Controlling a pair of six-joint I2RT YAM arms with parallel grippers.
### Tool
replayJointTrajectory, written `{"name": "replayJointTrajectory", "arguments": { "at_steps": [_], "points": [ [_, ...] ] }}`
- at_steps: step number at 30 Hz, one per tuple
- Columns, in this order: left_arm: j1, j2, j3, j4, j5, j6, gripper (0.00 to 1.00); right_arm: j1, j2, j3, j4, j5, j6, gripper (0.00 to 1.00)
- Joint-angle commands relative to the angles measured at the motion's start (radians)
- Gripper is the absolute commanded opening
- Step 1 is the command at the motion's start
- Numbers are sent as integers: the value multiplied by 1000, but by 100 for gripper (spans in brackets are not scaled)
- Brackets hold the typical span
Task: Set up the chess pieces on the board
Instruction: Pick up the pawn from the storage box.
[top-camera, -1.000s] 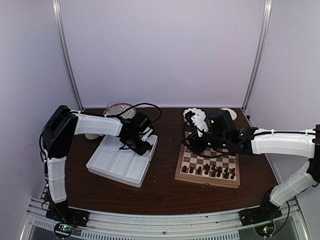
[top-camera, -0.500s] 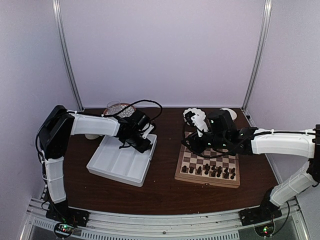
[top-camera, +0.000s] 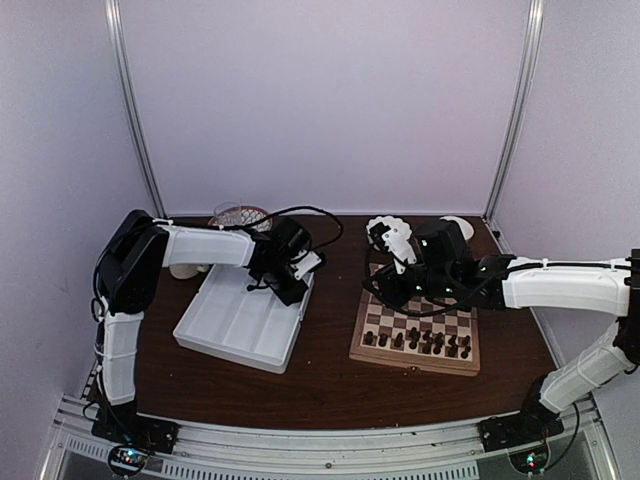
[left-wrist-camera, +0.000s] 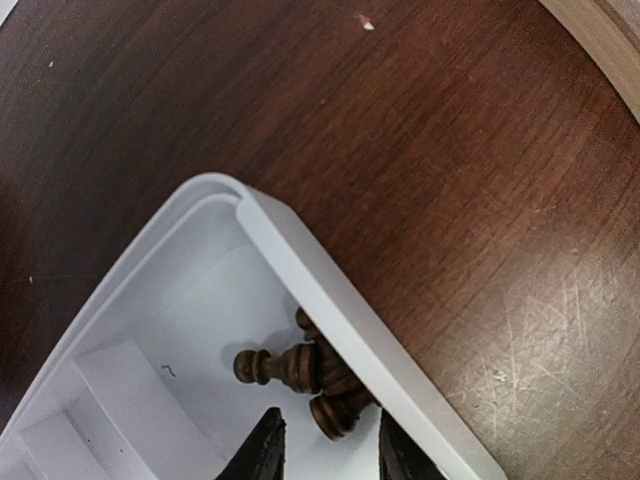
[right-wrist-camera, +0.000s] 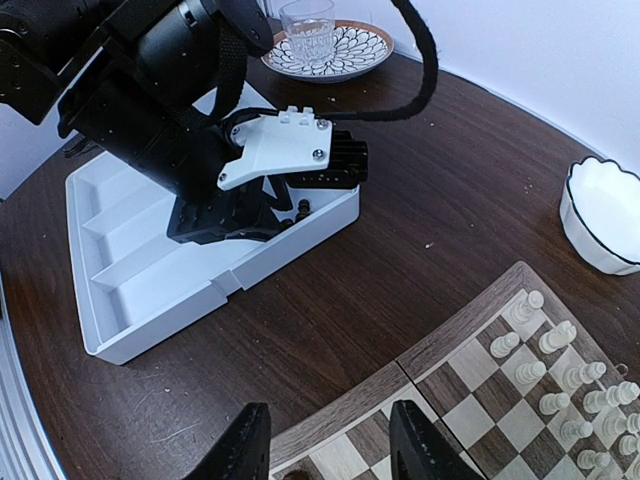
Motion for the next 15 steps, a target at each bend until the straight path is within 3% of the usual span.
{"name": "replayJointTrajectory", "arguments": {
  "at_steps": [1, 9, 15],
  "points": [
    [6, 49, 57, -57, -5, 46, 32, 7, 11, 21, 11, -12, -2, 43],
    [6, 79, 75, -61, 84, 78, 39, 7, 12, 21, 12, -16, -1, 43],
    [7, 115, 126, -124, 172, 85, 27, 7, 10, 20, 10, -18, 0, 44]
  ]
}}
